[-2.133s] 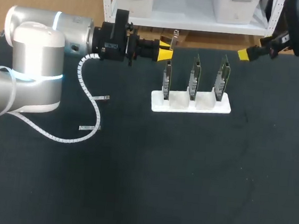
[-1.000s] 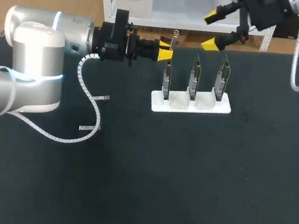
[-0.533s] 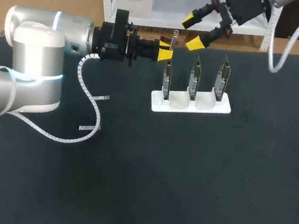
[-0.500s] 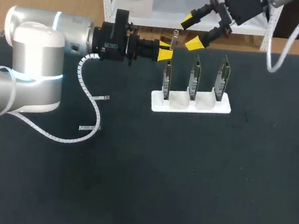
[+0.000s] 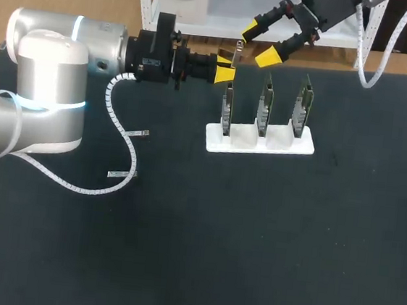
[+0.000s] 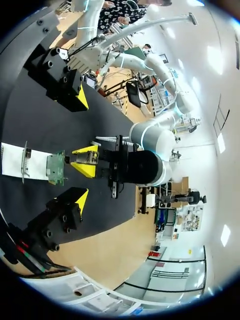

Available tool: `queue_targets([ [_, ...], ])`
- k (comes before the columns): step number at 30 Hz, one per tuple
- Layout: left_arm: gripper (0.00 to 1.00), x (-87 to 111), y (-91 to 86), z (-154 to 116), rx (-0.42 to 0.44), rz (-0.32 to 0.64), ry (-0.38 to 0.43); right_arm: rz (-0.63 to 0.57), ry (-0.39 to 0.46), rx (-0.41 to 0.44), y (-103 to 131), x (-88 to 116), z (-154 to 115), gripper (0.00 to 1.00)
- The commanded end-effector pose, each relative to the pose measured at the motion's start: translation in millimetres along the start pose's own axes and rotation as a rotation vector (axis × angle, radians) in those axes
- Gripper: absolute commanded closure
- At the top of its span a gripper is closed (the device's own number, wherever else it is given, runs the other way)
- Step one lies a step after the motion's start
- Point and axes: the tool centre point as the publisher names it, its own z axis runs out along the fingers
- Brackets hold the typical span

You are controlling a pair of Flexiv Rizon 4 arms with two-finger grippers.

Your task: Pick up the optical module with the left hand, and insert it into the network port with the right hand.

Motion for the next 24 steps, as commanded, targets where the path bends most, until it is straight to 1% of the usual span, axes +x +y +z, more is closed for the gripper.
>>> queue_targets([
  [1,1.00,0.6,1.1,0.3,0.001,0.001,-0.001,-0.001,-0.013,0.121,13.0,1.3,2.8,0.00],
  [9,1.00,0.6,1.1,0.3,0.001,0.001,-0.001,0.007,-0.031,0.178,13.7,-1.9,5.4,0.00],
  [14,1.00,0.6,1.1,0.3,0.001,0.001,-0.001,0.019,-0.048,0.235,13.7,-5.8,9.5,0.00],
  [17,1.00,0.6,1.1,0.3,0.001,0.001,-0.001,0.031,-0.059,0.253,13.8,-7.8,11.8,0.00],
  [24,1.00,0.6,1.1,0.3,0.001,0.001,-0.001,0.037,-0.056,0.264,14.0,-9.7,17.4,0.00],
])
